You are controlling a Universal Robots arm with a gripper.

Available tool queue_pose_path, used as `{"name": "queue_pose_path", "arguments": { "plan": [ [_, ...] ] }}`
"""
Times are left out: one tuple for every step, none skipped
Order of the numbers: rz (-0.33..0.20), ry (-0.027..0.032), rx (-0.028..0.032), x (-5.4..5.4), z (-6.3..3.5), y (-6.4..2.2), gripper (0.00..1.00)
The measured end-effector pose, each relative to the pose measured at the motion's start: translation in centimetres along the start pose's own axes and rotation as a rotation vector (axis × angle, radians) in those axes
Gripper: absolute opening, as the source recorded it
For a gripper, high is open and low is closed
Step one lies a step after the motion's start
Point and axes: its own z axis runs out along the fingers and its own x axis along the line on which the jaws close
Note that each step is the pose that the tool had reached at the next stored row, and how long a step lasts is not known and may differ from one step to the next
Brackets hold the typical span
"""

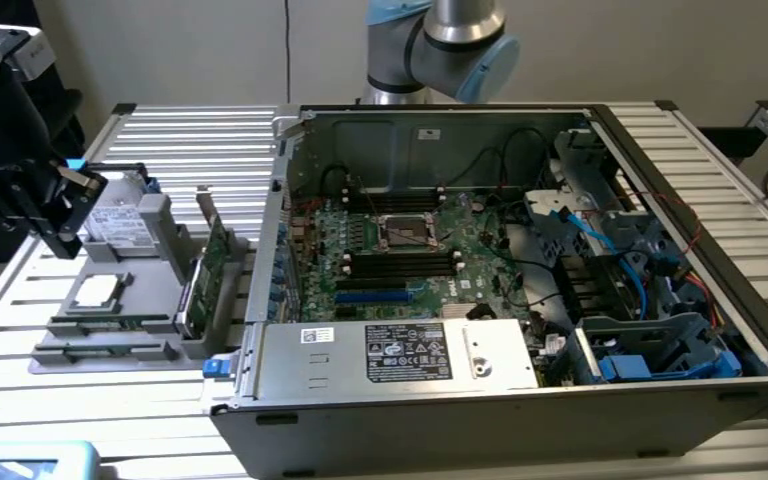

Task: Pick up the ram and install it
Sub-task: 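Pick up the ram and move it above insertion slot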

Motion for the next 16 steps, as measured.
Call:
{"name": "queue_pose_path", "arguments": {
  "plan": [
    [0.000, 0.0000, 0.0000, 0.00, 0.00, 0.00, 0.11],
    [0.000, 0.0000, 0.0000, 0.00, 0.00, 0.00, 0.11],
    [-0.003, 0.0002, 0.0002, 0.00, 0.00, 0.00, 0.11],
    [-0.016, 0.0007, 0.0007, 0.00, 0.00, 0.00, 0.11],
    [-0.034, 0.0013, 0.0014, 0.00, 0.01, 0.00, 0.11],
    [-0.052, 0.0021, 0.0023, 0.00, 0.01, 0.00, 0.11],
    [-0.070, 0.0029, 0.0032, 0.00, 0.01, 0.00, 0.11],
    [-0.089, 0.0037, 0.0041, 0.00, 0.00, 0.00, 0.11],
    [-0.106, 0.0045, 0.0049, 0.00, 0.00, 0.00, 0.11],
    [-0.124, 0.0052, 0.0056, 0.00, 0.00, 0.00, 0.11],
    [-0.142, 0.0060, 0.0064, -0.01, 0.00, 0.00, 0.11],
    [-0.160, 0.0068, 0.0072, 0.00, 0.01, 0.00, 0.11],
    [-0.179, 0.0076, 0.0079, 0.00, 0.01, 0.00, 0.11],
    [-0.197, 0.0083, 0.0084, 0.00, 0.03, 0.00, 0.11],
    [-0.216, 0.0090, 0.0089, 0.00, 0.04, 0.00, 0.11],
    [-0.234, 0.0096, 0.0098, 0.00, 0.05, 0.00, 0.11]
  ]
}}
